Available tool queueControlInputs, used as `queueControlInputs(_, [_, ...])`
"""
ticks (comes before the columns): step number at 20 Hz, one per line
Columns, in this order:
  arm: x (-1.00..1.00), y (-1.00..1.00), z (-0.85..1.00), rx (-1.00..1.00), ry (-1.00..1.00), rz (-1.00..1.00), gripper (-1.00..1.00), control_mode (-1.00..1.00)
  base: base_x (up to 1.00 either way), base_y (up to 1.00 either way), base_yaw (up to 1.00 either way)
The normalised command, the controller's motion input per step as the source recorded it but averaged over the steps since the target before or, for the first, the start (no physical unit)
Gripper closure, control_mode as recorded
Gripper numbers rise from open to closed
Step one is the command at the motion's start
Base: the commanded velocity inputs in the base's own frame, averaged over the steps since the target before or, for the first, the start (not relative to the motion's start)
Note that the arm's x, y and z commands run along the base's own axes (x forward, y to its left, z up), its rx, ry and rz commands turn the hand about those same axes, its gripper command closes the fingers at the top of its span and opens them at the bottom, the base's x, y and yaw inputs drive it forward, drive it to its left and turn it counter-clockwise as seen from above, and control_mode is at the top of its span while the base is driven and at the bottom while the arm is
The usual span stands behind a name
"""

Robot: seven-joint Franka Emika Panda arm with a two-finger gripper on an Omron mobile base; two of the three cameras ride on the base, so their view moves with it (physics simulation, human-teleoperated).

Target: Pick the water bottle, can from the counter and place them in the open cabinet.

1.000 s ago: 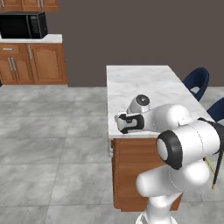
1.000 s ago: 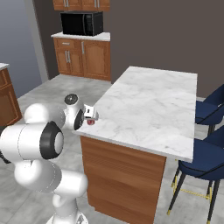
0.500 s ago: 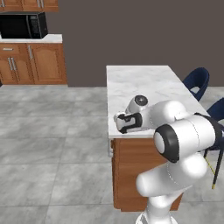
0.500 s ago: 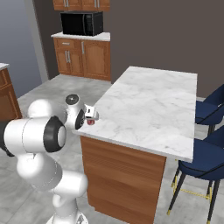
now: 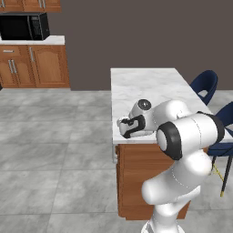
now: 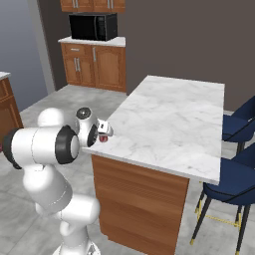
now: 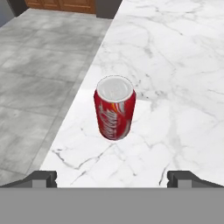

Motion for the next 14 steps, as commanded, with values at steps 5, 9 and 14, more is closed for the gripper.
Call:
queueControlInputs(5, [0.17,0.01,-0.11,0.0,0.0,0.0,-1.0,-1.0,0.0,0.0,0.0])
queueControlInputs(9, [0.18,0.02,-0.13,0.0,0.0,0.0,-1.0,-1.0,0.0,0.0,0.0])
queueControlInputs(14, [0.17,0.04,-0.15,0.0,0.0,0.0,-1.0,-1.0,0.0,0.0,0.0])
